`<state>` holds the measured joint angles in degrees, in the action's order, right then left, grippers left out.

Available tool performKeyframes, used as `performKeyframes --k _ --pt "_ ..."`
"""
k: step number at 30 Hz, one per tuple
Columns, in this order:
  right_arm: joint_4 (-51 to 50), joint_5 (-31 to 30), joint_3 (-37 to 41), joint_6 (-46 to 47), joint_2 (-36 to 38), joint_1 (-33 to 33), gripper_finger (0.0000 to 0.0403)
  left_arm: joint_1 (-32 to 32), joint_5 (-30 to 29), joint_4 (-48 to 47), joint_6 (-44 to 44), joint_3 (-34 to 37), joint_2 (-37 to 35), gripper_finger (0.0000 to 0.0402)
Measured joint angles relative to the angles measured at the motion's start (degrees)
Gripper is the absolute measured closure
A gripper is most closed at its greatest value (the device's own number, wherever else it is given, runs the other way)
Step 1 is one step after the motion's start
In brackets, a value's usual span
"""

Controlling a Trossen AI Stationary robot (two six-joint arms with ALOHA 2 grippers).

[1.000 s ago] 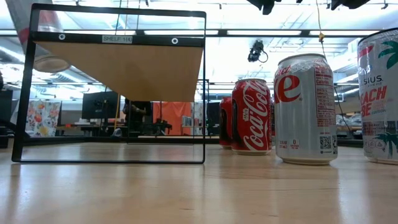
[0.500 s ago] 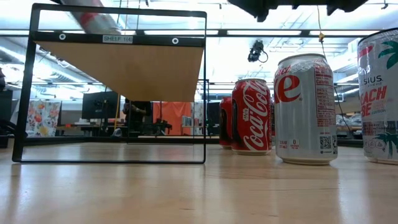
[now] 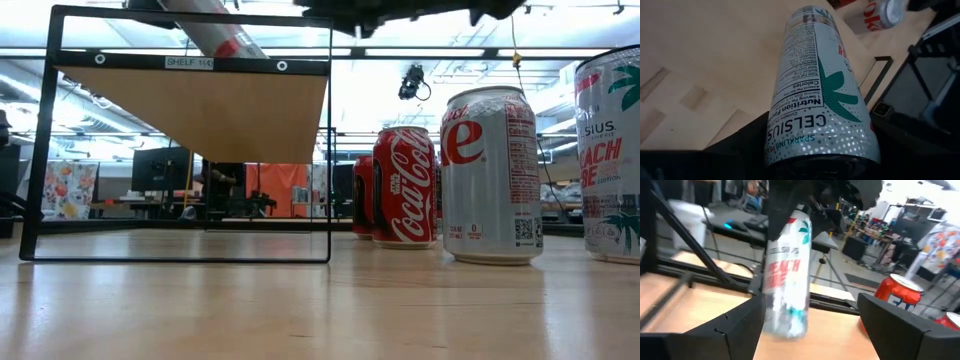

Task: Place canned beverage on shelf
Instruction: Put the bottom white-pink soda can on the shelf

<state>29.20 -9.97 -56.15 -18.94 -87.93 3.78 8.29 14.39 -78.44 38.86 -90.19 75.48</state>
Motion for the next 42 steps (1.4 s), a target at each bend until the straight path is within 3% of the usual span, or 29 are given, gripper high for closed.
performKeyframes --k 11,20,29,32,42 --pt "-9.07 -2.51 -12.87 -1.66 -9.63 1.08 0.0022 1.61 -0.01 3.04 -3.27 0.02 3.18 0.0136" --pt "-19.33 -5.94 -22.79 1.58 -14.27 0.11 0.0029 4.67 0.31 5.66 0.48 0.02 3.33 0.0136" --pt "-22.55 -3.11 -23.36 4.69 -14.61 -2.90 0.0031 4.66 1.29 9.66 -1.08 0.02 3.33 0.0136" --pt "-22.64 -2.82 -23.36 4.86 -14.61 -3.25 0.0043 4.66 1.29 10.81 -1.14 0.02 3.33 0.0136" --pt "-23.29 -2.73 -23.36 3.93 -14.61 -3.38 0.0140 4.72 0.52 11.26 -6.58 0.02 3.31 0.0117"
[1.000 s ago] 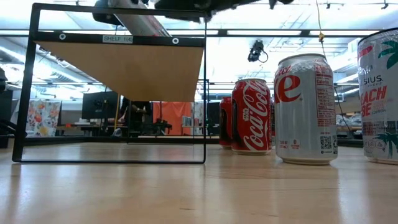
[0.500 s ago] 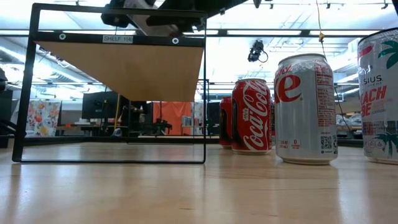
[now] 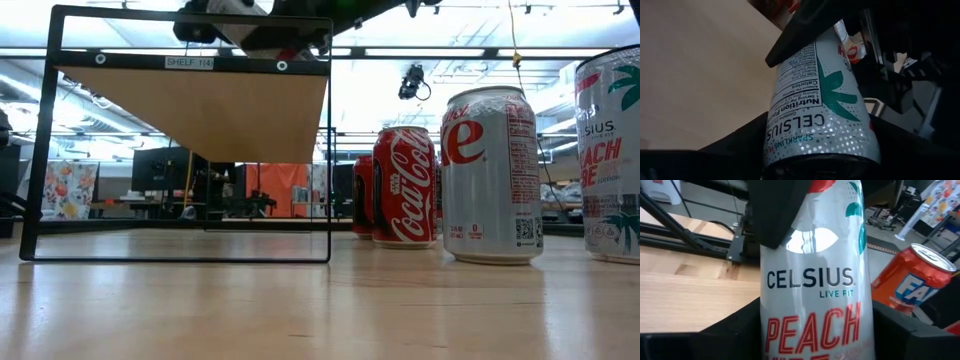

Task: Place canned beverage on shelf
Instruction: Put the bottom white-pink soda can on the shelf

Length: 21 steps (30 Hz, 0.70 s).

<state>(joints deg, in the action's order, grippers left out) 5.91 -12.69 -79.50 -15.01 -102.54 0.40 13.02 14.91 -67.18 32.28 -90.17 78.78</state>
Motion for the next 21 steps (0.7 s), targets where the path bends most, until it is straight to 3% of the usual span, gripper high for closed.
performKeyframes --k 5,11,18,21 --pt "-1.35 0.35 0.07 -0.23 0.00 -0.11 0.0137 -0.07 -2.91 0.78 -5.02 0.00 -0.08 0.0089" --pt "-4.22 0.29 0.11 -0.30 -0.04 -0.36 0.0127 0.06 -4.87 3.90 -10.80 -0.02 -0.55 0.0084" --pt "-8.94 -0.32 0.11 0.24 0.91 -1.38 0.0127 -1.79 -20.39 5.21 -23.57 0.03 -4.91 0.0084" --pt "-11.43 -0.19 0.11 1.30 1.16 -2.25 0.0127 -3.76 -23.20 9.99 -28.01 1.91 -8.91 0.0084"
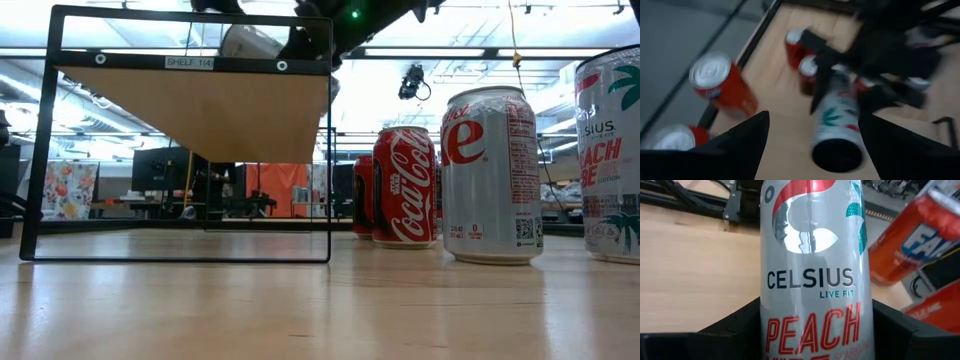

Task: Place canned beverage on shelf
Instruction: Put the bottom white-pink soda can on the shelf

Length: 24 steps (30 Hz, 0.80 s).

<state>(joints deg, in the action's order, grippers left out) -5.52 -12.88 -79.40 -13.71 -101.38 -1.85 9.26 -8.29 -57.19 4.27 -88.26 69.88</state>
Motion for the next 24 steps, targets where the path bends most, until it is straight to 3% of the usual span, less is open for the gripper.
performKeyframes --k 6,11,18,24 --pt "1.76 1.35 0.02 1.42 0.23 -1.55 0.0127 -1.42 -0.27 11.65 -5.78 12.92 -10.54 0.0097" --pt "9.84 7.52 0.02 1.65 0.23 -2.58 0.0127 -1.50 -0.24 25.21 -6.91 26.18 -19.98 0.0108" --pt "28.91 10.87 6.34 2.96 0.28 -4.05 0.0126 -1.52 -0.27 41.01 -7.67 40.18 -29.38 0.0109" --pt "42.53 11.87 11.68 6.45 0.28 -6.44 0.0126 -1.51 -0.07 48.98 -11.16 46.72 -32.59 0.0109"
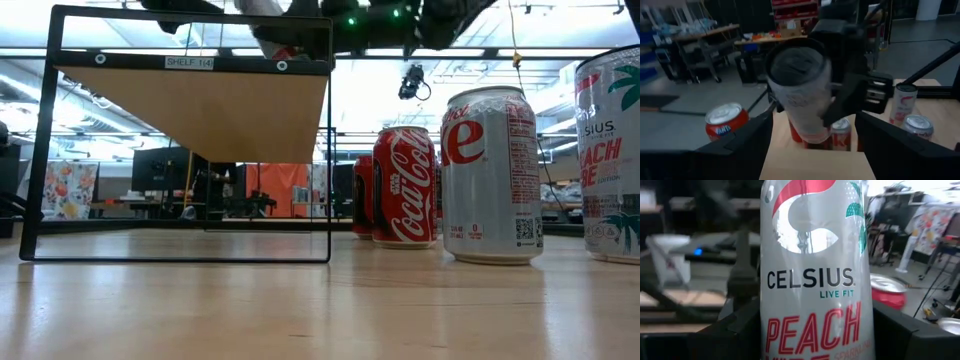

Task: Place canned beverage on shelf
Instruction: Put the bottom white-pink soda can on the shelf

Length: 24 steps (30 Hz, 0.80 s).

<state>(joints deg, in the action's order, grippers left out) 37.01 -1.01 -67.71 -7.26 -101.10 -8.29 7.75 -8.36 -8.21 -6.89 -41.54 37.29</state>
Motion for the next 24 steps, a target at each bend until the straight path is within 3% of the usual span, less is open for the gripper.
performKeyframes --k 9,19,24 --pt "7.35 1.35 3.86 2.57 -0.31 -1.99 0.0125 0.55 -0.08 5.47 -6.33 3.82 0.29 0.0109" --pt "17.27 7.18 3.68 3.74 -3.93 -2.47 0.0125 1.02 -0.12 4.74 -3.75 3.91 3.52 0.0109" --pt "18.84 8.76 3.64 4.48 -3.67 -1.58 0.0125 0.84 5.25 5.62 0.16 3.84 5.72 0.0103"
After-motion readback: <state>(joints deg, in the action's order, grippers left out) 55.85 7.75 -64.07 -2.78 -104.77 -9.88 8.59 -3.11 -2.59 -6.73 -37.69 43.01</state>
